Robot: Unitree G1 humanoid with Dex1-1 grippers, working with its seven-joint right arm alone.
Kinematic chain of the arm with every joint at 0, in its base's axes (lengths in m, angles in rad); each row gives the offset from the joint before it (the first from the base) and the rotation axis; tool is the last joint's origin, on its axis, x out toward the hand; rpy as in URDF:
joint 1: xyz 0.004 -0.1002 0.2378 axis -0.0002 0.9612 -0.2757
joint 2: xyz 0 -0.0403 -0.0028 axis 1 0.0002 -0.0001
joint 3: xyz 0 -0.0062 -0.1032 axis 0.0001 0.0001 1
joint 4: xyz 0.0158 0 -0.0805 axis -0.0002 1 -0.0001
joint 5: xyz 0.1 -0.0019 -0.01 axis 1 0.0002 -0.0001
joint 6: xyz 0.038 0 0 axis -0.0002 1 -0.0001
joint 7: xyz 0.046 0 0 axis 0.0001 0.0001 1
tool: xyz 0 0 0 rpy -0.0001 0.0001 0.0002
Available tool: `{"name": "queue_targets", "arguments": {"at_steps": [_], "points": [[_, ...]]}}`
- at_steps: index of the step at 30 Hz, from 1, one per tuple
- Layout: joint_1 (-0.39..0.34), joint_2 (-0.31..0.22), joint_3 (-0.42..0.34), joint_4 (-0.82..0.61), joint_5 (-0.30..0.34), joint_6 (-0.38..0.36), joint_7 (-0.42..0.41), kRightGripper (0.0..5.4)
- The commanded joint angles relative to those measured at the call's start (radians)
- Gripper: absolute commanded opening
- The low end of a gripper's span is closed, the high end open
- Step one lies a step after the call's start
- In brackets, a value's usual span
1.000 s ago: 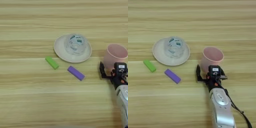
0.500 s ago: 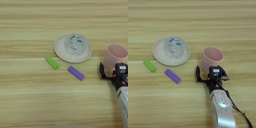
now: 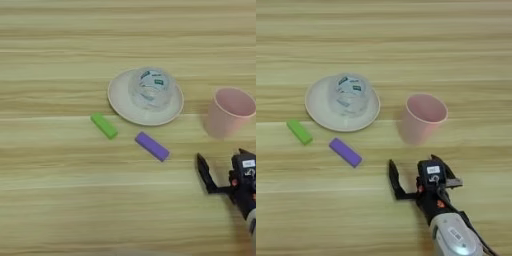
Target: Move the objects on the table
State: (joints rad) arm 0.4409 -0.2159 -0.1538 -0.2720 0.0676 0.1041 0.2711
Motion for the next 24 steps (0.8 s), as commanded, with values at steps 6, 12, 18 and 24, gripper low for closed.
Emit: {"name": "queue_targets", "arguments": {"at_steps": [6, 12, 18, 24], "points": [[0.069, -0.065, 0.022, -0.166, 0.08, 0.015, 0.147, 5.37], [0.089, -0.075, 0.097, -0.185, 0.072, -0.054, 0.224, 5.37], [0.01, -0.062, 0.205, -0.108, -0.019, -0.1, 0.218, 5.37], [-0.109, -0.029, 0.243, 0.029, -0.069, -0.116, 0.172, 5.37]]}}
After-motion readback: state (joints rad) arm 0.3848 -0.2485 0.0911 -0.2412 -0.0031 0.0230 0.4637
